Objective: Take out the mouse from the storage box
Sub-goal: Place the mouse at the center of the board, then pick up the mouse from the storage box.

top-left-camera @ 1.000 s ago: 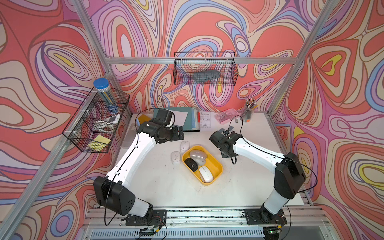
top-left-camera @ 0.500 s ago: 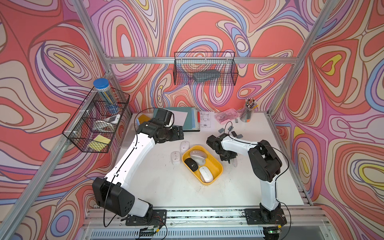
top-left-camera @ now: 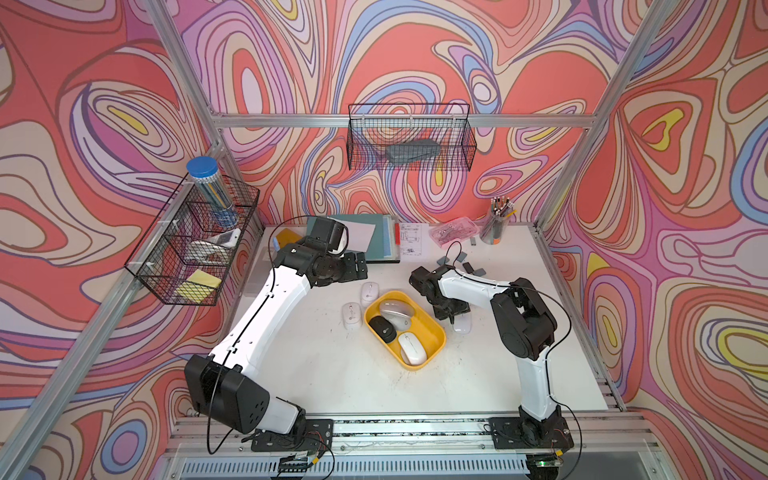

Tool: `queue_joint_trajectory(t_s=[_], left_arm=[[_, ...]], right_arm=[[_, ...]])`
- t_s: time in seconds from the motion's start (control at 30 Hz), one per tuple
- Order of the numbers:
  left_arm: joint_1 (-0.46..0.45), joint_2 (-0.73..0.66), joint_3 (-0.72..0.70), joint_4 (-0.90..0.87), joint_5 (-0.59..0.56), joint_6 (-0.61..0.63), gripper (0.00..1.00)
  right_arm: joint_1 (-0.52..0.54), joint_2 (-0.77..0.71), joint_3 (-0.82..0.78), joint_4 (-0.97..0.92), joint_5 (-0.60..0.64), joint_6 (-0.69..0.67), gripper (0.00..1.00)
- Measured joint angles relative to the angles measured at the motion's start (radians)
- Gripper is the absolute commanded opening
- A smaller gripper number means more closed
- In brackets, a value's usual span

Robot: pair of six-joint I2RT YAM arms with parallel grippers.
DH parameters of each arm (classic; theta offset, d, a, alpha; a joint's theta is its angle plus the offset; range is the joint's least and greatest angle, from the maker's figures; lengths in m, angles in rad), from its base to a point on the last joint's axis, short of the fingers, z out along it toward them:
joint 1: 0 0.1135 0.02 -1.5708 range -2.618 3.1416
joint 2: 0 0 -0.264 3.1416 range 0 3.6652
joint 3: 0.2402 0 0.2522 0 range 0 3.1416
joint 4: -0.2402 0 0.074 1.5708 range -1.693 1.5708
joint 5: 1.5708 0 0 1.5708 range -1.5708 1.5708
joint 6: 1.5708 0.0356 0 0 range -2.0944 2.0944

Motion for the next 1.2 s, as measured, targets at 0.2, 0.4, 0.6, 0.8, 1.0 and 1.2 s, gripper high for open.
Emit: queue_joint_trajectory(t_s=[0.2, 0.4, 0.6, 0.8, 1.0, 1.2], left_arm=[[0.000, 0.000, 0.000, 0.000, -0.002, 0.000, 0.95], [0.000, 0.000, 0.000, 0.000, -0.003, 0.000, 0.95], [0.000, 0.001, 0.000, 0.000, -0.002, 0.001, 0.95], [0.000, 0.004, 0.000, 0.000, -0.002, 0.001, 0.95], [0.000, 0.004, 0.000, 0.000, 0.002, 0.001, 0.95], [0.000, 0.004, -0.001, 0.000, 0.004, 0.001, 0.94]], right_arm=[[0.044, -0.253, 0.000, -0.005, -0.132, -0.029, 0.70], [0.089, -0.456, -0.067, 0.093, -0.441, -0.147, 0.78], [0.149, -0.375, -0.168, 0.143, -0.591, -0.189, 0.83], [0.210, -0.304, -0.190, 0.207, -0.666, -0.184, 0.88], [0.230, -0.188, -0.190, 0.240, -0.652, -0.165, 0.90], [0.247, -0.148, -0.183, 0.239, -0.605, -0.144, 0.76]])
